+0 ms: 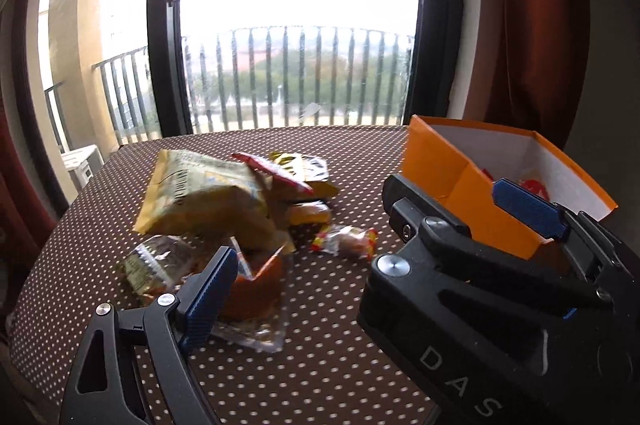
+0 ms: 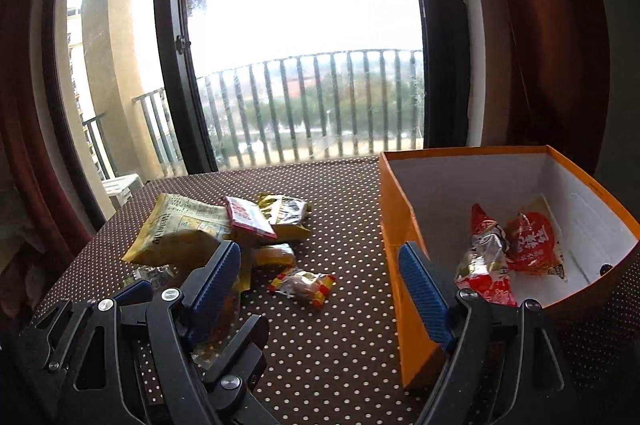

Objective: Organize snacks
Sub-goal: 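Withdraw both grippers from the shoebox back toward the snack pile, then grasp the orange jerky bag with the right gripper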

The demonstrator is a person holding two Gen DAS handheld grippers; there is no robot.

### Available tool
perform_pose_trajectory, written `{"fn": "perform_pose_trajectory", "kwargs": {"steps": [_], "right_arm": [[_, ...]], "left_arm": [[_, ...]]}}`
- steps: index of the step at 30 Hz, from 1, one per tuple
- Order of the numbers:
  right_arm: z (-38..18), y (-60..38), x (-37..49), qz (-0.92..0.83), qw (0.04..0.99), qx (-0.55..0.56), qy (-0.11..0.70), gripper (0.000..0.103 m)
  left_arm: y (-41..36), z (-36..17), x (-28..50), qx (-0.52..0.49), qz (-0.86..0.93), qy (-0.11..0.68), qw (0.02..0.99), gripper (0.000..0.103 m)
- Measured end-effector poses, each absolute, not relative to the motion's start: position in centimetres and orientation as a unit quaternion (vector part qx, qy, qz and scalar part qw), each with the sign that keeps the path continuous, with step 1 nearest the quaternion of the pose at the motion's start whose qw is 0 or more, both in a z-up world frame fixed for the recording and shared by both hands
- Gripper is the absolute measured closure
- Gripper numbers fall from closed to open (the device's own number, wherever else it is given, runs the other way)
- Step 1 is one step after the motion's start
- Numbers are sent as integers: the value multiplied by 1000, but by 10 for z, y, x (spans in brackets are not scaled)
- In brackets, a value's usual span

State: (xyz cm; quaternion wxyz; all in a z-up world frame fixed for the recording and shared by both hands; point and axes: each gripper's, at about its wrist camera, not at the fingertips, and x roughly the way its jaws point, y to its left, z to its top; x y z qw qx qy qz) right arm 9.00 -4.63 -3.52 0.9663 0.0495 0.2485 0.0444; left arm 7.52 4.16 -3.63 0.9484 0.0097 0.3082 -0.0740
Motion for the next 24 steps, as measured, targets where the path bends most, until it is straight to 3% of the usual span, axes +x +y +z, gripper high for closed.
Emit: {"fn": "perform_pose_trajectory", "kwargs": {"steps": [6, 24], "right_arm": [[-57, -11, 102, 88, 958, 32, 271, 16], [-108, 57, 152, 116, 930, 33, 346, 12]], "left_arm": [[68, -48, 72, 32, -37, 293, 955, 13], [137, -96, 120, 64, 52, 353, 932, 11]]}}
